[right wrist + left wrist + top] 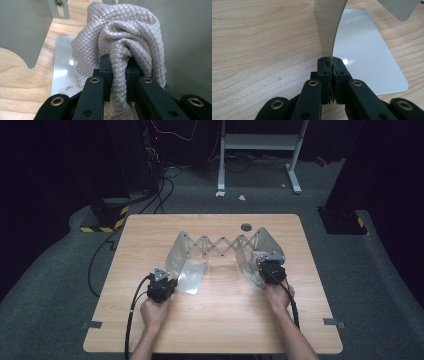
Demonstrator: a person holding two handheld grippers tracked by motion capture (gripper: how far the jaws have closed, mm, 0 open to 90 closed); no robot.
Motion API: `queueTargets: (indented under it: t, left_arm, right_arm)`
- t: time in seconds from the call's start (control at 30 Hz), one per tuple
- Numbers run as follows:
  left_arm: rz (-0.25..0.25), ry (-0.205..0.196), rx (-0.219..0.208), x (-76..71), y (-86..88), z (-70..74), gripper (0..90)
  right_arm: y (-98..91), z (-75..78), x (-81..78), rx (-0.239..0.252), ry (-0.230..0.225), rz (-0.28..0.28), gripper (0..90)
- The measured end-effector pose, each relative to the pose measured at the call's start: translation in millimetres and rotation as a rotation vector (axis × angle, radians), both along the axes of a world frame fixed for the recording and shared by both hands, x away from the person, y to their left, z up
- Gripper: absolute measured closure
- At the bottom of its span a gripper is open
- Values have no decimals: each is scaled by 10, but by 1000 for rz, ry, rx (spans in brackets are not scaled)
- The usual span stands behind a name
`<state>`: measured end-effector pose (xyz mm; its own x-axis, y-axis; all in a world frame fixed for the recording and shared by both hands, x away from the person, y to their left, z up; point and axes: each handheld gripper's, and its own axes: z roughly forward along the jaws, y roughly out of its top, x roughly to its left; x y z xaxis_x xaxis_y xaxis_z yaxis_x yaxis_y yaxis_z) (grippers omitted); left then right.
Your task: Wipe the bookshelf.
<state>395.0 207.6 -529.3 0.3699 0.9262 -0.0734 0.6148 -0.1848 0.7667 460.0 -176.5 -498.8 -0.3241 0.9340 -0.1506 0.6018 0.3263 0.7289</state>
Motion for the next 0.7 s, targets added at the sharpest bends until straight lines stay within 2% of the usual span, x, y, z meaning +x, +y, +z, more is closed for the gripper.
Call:
queueTargets:
  t: [0.07, 0.17, 0.27, 0.43, 0.57, 0.7]
  left_arm:
    - [0, 2, -5, 2, 3, -1, 856]
    - [0, 3, -8, 2, 4, -1, 856]
    - [-2, 3, -11, 5, 8, -2, 856]
    - [-2, 3, -12, 5, 8, -2, 856]
    - [0, 3, -11, 3, 5, -2, 856]
    - [-2, 4, -13, 4, 8, -2, 856]
  right_arm:
    - [-8, -1, -6, 1, 2, 2, 812]
    - [-22, 75, -11, 6, -8, 2, 812]
    - [-37, 193, -23, 14, -29, 1, 813]
    - [-55, 460, -63, 24, -88, 11, 813]
    - [-66, 622, -80, 45, -128, 16, 813]
    - [-68, 761, -98, 46, -156, 22, 813]
